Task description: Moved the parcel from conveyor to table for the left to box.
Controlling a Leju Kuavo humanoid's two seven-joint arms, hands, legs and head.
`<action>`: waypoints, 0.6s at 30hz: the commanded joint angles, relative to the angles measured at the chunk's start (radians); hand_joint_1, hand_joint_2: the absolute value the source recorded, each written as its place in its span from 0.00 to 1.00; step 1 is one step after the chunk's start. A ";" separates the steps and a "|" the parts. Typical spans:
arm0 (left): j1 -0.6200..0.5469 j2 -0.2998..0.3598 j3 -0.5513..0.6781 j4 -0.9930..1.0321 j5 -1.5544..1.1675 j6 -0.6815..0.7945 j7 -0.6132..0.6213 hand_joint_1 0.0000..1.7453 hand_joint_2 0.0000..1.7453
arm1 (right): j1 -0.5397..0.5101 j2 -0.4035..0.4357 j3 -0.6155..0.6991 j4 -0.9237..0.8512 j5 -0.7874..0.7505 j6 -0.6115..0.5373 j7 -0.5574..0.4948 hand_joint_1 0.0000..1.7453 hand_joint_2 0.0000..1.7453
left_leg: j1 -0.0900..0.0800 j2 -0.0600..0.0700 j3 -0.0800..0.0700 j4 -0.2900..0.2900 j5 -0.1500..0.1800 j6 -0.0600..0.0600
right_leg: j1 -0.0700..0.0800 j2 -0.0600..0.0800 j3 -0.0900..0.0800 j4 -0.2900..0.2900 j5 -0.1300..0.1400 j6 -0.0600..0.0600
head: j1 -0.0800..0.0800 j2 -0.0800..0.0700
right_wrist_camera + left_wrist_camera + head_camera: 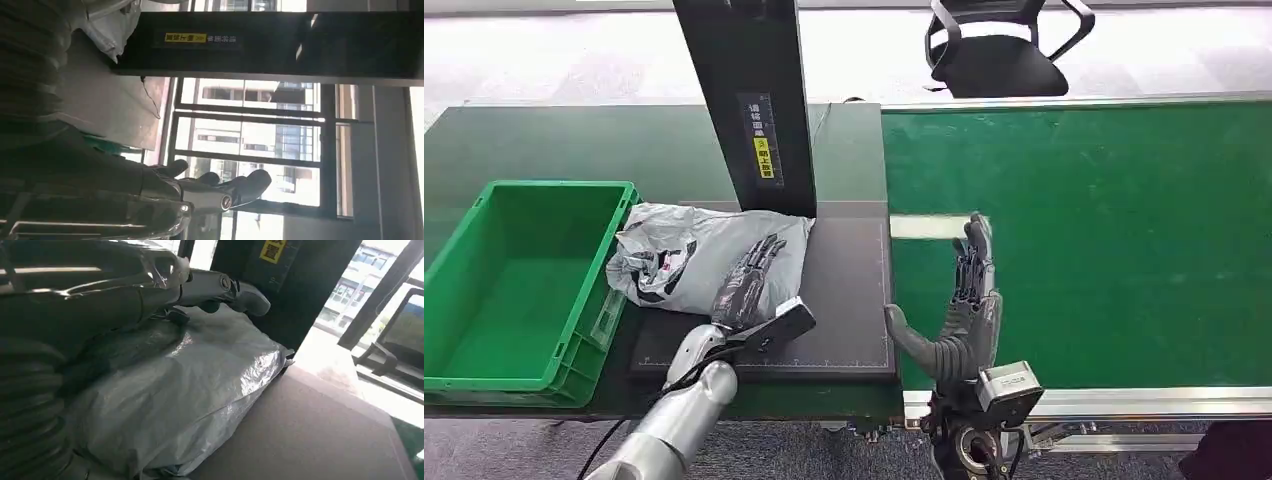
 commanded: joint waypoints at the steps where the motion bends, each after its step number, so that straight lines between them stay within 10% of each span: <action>1: 0.014 0.055 0.024 0.108 -0.027 -0.026 0.038 0.00 1.00 | -0.011 -0.033 0.000 0.049 0.004 0.008 0.001 0.00 1.00 | 0.000 0.001 0.003 -0.003 0.000 0.002 | 0.001 0.001 0.003 -0.003 0.001 -0.003 | 0.000 0.000; 12: 0.063 0.072 0.034 0.110 -0.042 -0.043 0.053 0.00 1.00 | 0.013 -0.032 -0.006 0.029 0.016 0.012 0.001 0.00 1.00 | 0.000 0.002 0.007 -0.004 0.001 0.002 | 0.000 0.002 0.006 -0.003 0.001 -0.004 | 0.000 0.000; 13: 0.070 0.074 0.034 0.110 -0.045 -0.039 0.048 0.30 1.00 | 0.016 -0.033 -0.009 0.030 0.019 0.013 0.001 0.00 1.00 | -0.001 0.003 0.008 -0.004 0.000 0.002 | 0.000 0.003 0.007 -0.003 0.001 -0.003 | 0.000 0.000; 14: 0.071 0.073 0.033 0.111 -0.049 -0.037 0.044 0.81 1.00 | 0.015 -0.034 -0.012 0.033 0.021 0.015 0.002 0.00 1.00 | -0.001 0.003 0.008 -0.004 0.000 0.002 | 0.000 0.002 0.008 -0.003 0.001 -0.003 | 0.000 0.000; 18: 0.068 0.050 0.041 0.091 -0.052 -0.008 0.008 0.95 1.00 | -0.005 -0.030 -0.024 0.055 0.028 0.020 0.002 0.00 1.00 | -0.001 0.001 0.009 -0.002 0.000 0.002 | 0.000 0.001 0.009 -0.002 0.001 -0.002 | 0.000 0.000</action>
